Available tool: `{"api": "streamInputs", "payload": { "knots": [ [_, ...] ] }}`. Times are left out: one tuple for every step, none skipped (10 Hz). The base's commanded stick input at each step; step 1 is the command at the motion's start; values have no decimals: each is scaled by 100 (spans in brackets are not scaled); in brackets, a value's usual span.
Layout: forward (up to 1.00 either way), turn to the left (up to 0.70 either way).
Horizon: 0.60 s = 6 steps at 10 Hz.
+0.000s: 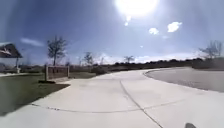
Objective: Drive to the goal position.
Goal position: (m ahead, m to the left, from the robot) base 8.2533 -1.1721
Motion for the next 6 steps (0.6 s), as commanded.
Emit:
{"api": "streamInputs", "payload": {
  "knots": [
    [100,-5],
    [100,0],
    [100,0],
    [100,0],
    [100,0],
    [100,0]
  ]
}}
